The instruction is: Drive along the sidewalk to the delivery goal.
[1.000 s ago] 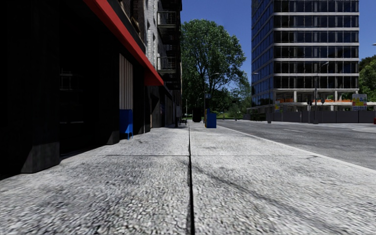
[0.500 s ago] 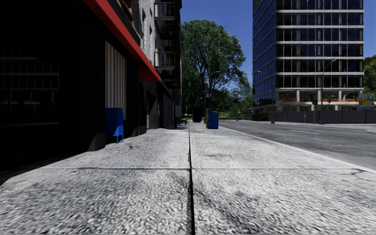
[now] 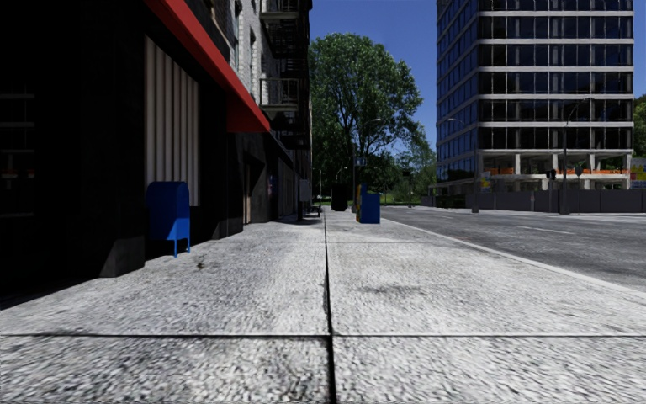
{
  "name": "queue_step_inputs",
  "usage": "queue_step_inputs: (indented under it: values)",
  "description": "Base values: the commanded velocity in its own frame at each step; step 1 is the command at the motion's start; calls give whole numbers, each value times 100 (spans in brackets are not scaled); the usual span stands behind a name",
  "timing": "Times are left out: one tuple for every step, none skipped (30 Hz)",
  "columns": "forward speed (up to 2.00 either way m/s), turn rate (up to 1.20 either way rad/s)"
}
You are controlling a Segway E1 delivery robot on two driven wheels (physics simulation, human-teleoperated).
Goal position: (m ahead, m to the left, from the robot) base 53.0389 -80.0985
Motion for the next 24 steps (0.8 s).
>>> queue_step_inputs:
  values:
    - [200, 0]
    - [200, 0]
    - [200, 0]
    - [200, 0]
    - [200, 0]
    - [200, 0]
    - [200, 0]
    - [200, 0]
    - [200, 0]
    - [200, 0]
    - [200, 0]
    - [200, 0]
    - [200, 0]
    - [200, 0]
    - [200, 0]
    - [200, 0]
    - [200, 0]
    - [200, 0]
    - [200, 0]
    - [200, 0]
    - [200, 0]
    - [200, 0]
    - [200, 0]
    - [200, 0]
